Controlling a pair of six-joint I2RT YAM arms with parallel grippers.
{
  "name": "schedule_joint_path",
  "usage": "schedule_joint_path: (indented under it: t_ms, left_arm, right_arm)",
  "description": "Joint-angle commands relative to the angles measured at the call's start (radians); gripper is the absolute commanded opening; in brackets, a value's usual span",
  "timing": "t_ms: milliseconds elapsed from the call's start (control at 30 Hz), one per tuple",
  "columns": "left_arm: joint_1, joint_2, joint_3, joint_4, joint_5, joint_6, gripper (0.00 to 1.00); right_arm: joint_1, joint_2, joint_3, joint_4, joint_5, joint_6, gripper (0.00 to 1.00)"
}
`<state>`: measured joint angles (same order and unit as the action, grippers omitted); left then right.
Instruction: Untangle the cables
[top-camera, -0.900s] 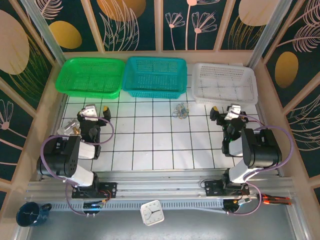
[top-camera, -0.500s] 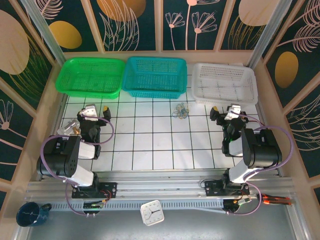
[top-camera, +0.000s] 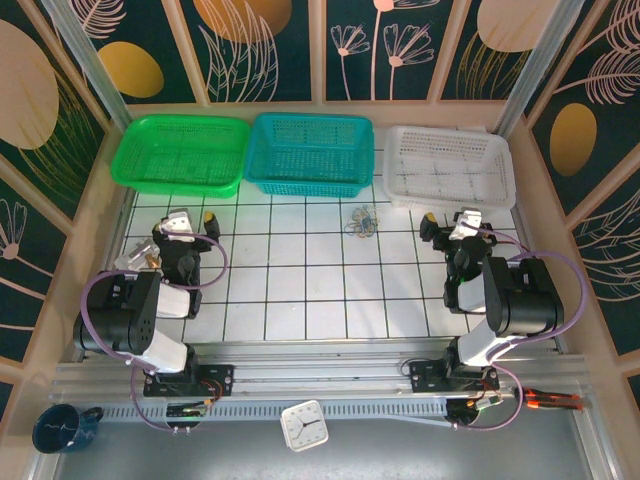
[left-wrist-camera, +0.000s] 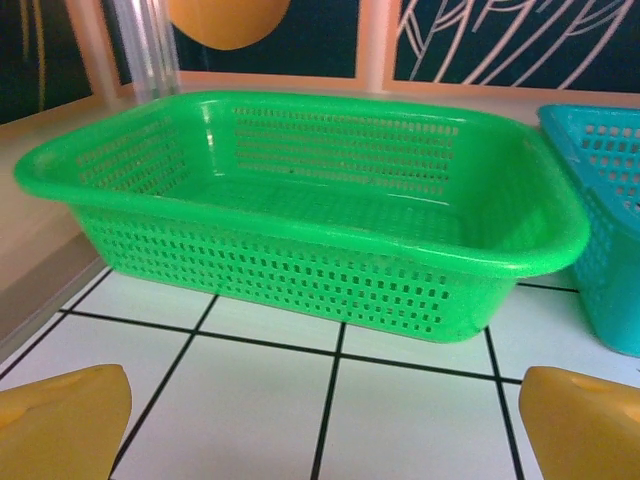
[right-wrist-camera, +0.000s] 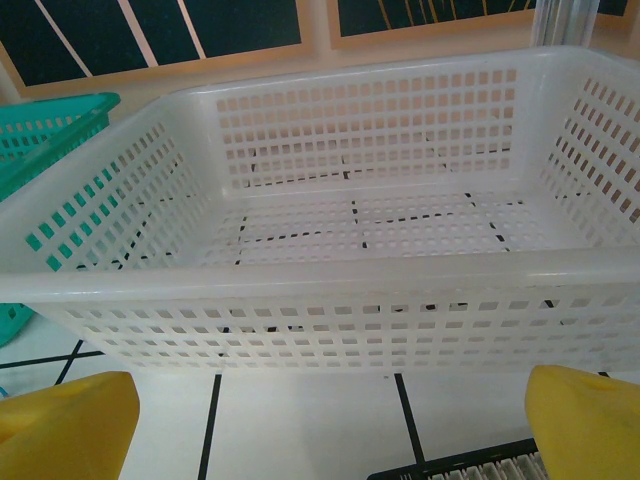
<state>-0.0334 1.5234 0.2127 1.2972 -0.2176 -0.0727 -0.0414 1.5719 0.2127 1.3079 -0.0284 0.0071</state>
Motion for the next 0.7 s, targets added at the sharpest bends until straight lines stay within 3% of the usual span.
schedule_joint_path:
  t_ms: [0, 367, 667]
  left_arm:
    - [0.007, 0.000, -0.005, 0.039, -0.082, -0.042, 0.99]
    - [0.007, -0.013, -0.007, 0.039, -0.075, -0.040, 0.99]
    - [0.007, -0.191, 0.056, -0.221, -0.123, -0.053, 0.99]
  right_arm:
    - [0.003, -0.008, 0.010, 0.017, -0.007, 0.008, 0.99]
    - [0.002, -0.019, 0.006, 0.014, -0.015, 0.009, 0.99]
    - [0.016, -0.307, 0.009, -0.219, 0.024, 0.021, 0.99]
